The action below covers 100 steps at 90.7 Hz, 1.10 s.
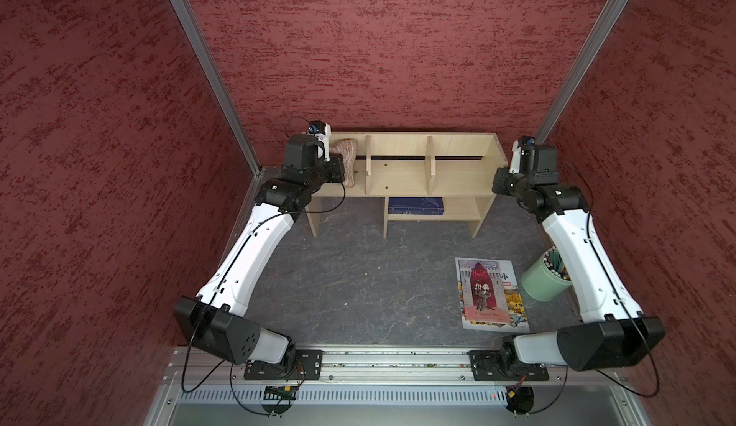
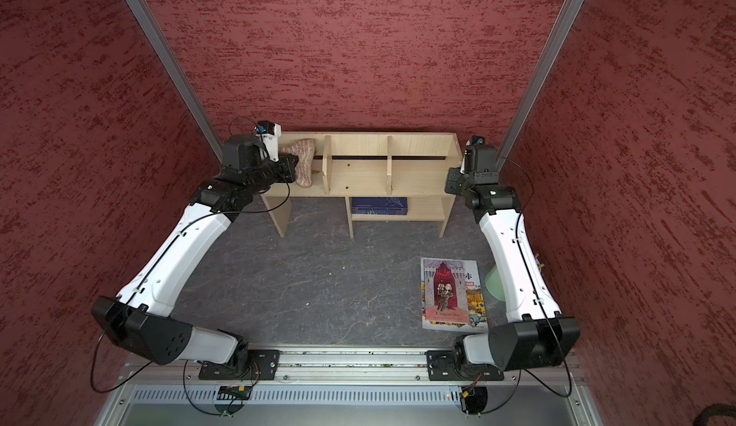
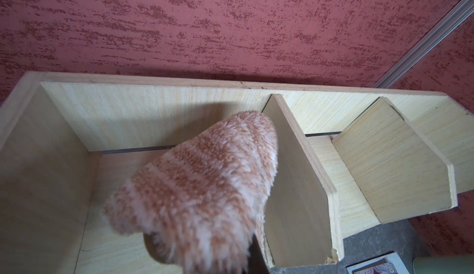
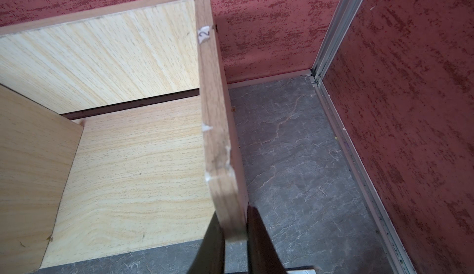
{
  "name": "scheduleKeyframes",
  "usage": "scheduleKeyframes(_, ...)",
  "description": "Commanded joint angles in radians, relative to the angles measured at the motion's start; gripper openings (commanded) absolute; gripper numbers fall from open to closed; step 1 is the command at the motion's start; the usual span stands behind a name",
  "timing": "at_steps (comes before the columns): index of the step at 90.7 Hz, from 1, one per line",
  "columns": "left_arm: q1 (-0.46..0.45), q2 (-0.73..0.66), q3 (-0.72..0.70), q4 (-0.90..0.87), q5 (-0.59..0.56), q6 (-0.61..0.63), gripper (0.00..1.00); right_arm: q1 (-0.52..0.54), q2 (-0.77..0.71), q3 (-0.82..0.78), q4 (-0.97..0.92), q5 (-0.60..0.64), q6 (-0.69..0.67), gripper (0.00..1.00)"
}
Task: Wipe the bookshelf clean with a cloth
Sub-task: Wipe the dust from the shelf.
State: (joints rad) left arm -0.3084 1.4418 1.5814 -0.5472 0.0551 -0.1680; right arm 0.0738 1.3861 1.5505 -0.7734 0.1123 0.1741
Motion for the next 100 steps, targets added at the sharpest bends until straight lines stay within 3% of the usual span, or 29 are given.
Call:
scheduleKeyframes(1, 0.003, 0.006, -0.019, -0.055, 0.017, 0.025, 0.19, 0.001, -0.004, -0.021, 0.01, -0.083, 0.045, 0.0)
scheduleKeyframes(13, 0.012, -0.002, -0.05, -0.028, -0.004, -0.003, 0.5, 0.001, -0.008, -0.018, 0.007, -0.085, 0.04, 0.0)
scheduleKeyframes(23, 0.031, -0.011, -0.038, -0.002, -0.003, -0.034, 0.61, 0.001, -0.008, -0.02, 0.009, -0.085, 0.036, 0.0)
scheduleKeyframes(39, 0.047, -0.006, -0.029, 0.054, -0.006, -0.059, 0.71, 0.001, 0.001, -0.018, 0.013, -0.09, 0.037, 0.0)
scheduleKeyframes(65, 0.043, 0.081, -0.019, 0.098, 0.004, -0.071, 0.76, 0.0, 0.0, -0.019, 0.011, -0.107, 0.035, 0.0)
scheduleKeyframes(73, 0.035, 0.109, -0.009, 0.107, 0.002, -0.073, 0.69, 0.0, -0.003, -0.022, 0.011, -0.11, 0.036, 0.0)
scheduleKeyframes(80, 0.03, 0.132, 0.001, 0.101, 0.0, -0.071, 0.55, 0.0, -0.007, -0.029, 0.015, -0.11, 0.038, 0.0)
scheduleKeyframes(96, 0.016, 0.124, -0.03, 0.124, -0.033, -0.069, 0.07, 0.0, -0.014, -0.039, 0.018, -0.108, 0.034, 0.0)
scheduleKeyframes(100, 0.015, 0.119, -0.026, 0.13, -0.035, -0.063, 0.0, 0.0, -0.014, -0.041, 0.021, -0.111, 0.034, 0.0)
